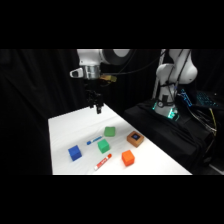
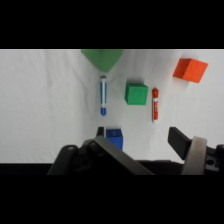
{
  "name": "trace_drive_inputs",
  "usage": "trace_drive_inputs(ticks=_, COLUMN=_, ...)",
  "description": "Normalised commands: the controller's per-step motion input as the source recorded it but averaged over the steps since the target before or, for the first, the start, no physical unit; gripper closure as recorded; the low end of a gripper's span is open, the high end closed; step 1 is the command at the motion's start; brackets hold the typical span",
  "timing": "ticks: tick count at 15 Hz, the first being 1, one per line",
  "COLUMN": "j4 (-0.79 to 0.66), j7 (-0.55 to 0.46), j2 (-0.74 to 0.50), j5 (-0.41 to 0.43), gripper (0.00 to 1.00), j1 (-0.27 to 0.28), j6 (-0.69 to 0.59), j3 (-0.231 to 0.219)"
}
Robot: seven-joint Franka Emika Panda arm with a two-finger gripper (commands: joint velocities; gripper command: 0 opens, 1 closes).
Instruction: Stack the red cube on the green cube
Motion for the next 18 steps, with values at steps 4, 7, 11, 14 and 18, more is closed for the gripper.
trace_drive_inputs(ticks=4, j4=-0.03, j7=0.08, j2=-0.04, j5=-0.034, gripper=0.00, j1=-0.014, j6=0.03, j3=0.043)
trace_drive_inputs(ticks=7, j4=-0.11, j7=0.19, j2=-0.13, j5=-0.054, gripper=0.00, j1=0.040, j6=0.08, j3=0.069)
trace_drive_inputs(ticks=11, j4=-0.18, j7=0.32, j2=-0.14, j5=-0.086, gripper=0.00, j1=0.091, j6=0.13, j3=0.080)
trace_drive_inputs(ticks=14, j4=-0.22, j7=0.35, j2=-0.12, j5=-0.131, gripper=0.00, j1=0.125, j6=0.17, j3=0.085)
trace_drive_inputs(ticks=18, j4=-0.19, j7=0.30, j2=-0.07, j5=-0.126, gripper=0.00, j1=0.121, j6=0.18, j3=0.080)
